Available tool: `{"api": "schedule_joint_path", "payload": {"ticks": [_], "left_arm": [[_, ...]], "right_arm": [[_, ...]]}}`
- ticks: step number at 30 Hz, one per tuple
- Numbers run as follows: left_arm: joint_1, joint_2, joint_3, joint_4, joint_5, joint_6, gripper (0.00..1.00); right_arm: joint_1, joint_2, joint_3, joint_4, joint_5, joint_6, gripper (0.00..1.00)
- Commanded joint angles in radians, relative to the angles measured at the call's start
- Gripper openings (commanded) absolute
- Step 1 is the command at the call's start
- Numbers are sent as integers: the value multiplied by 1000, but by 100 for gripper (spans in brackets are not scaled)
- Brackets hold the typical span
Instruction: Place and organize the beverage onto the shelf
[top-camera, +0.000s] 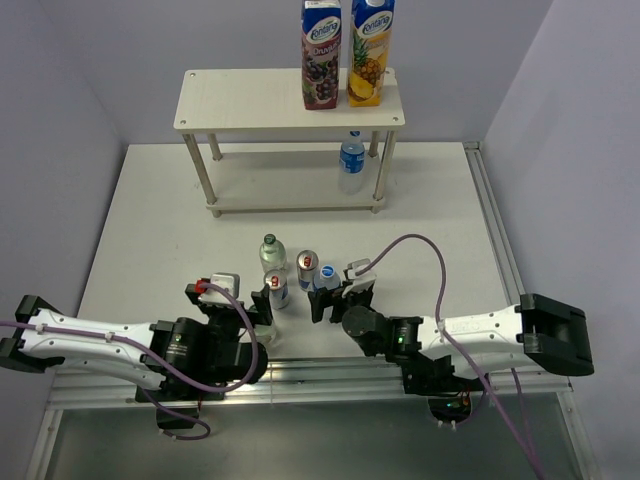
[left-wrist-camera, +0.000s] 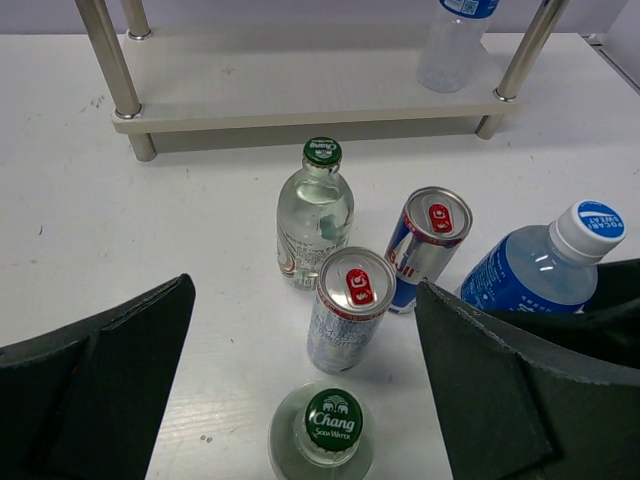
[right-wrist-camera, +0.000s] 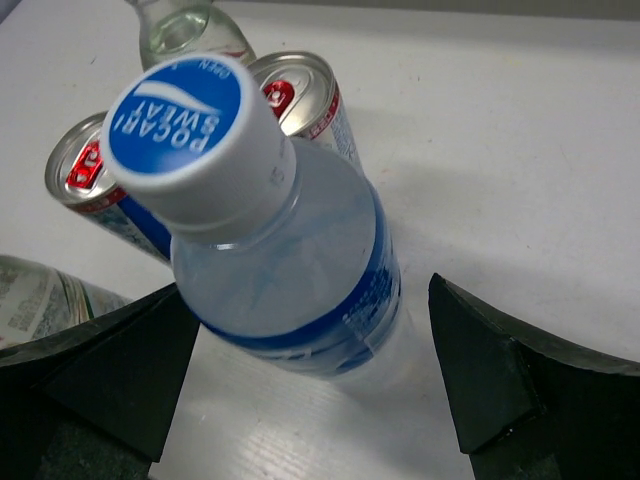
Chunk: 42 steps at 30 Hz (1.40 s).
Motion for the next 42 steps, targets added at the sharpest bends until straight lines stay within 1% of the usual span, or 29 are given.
{"api": "schedule_joint_path", "payload": {"ticks": [1,2,5,6,7,8,9,10,11,12,13,17,19,21,22,23,24,26,27,29,30,32,33,34,37,38,40,42], "left_arm": [[2,20,43,-67,-28,-58,99],[4,25,46,-77,-29,-83,99],[4,40,54,-113,-31,-118,99],[4,43,57,-119,-31,-124,99],[4,48,59,-131,-31,-131,99],[4,51,62,-137,-32,-144,99],[4,53,63,-142,-34,-152,99],[4,57,65,-159,-34,-169,99],[4,60,65,-165,-34,-175,99],[4,60,66,-170,-37,-180,99],[4,65,68,-171,-37,-183,99],[4,68,71,-185,-37,-198,99],[4,71,71,-185,-40,-198,99],[4,77,74,-194,-40,-207,99],[4,77,74,-197,-42,-213,99],[4,80,77,-206,-42,-217,99],[4,85,79,-211,-43,-223,99],[4,89,80,-222,-45,-238,99],[4,97,82,-231,-45,-243,99],[4,105,86,-248,-46,-269,99],[4,114,88,-278,-48,-302,99],[4,125,94,-306,-49,-338,99],[4,132,96,-323,-51,-370,99],[4,135,100,-341,-51,-379,99],[4,148,102,-352,-54,-391,99],[4,149,103,-357,-55,-394,99],[2,157,108,-390,-55,-430,99],[2,165,109,-409,-58,-460,99]], "right_arm": [[-36,40,9,151,2,-50,99],[-42,52,6,172,3,-58,98],[-68,102,1,249,12,-87,90],[-73,114,0,289,12,-102,81],[-85,138,1,300,12,-110,75],[-91,151,10,303,15,-112,67],[-95,158,15,303,20,-112,45],[-98,164,19,292,29,-107,32],[-98,163,22,281,29,-104,24],[-98,155,27,268,32,-90,9],[-98,128,30,227,43,-81,1],[-73,-7,45,78,129,-50,0],[-70,-102,61,-13,163,-56,0],[-73,-171,98,-59,221,-105,0],[-73,-185,113,-62,239,-130,0],[-78,-193,136,-46,250,-204,0],[-96,-193,145,6,244,-239,0],[-127,-176,185,51,212,-314,0],[-166,-147,197,114,171,-343,0],[-212,-110,234,175,108,-400,0],[-267,-61,249,229,59,-415,0],[-327,-5,315,252,-9,-425,0],[-358,53,338,272,-35,-426,0],[-413,84,390,275,-99,-423,0],[-493,209,472,278,-219,-395,0],[-530,236,522,286,-241,-406,0],[-558,325,609,284,-282,-428,0],[-593,400,659,283,-310,-435,0]]}}
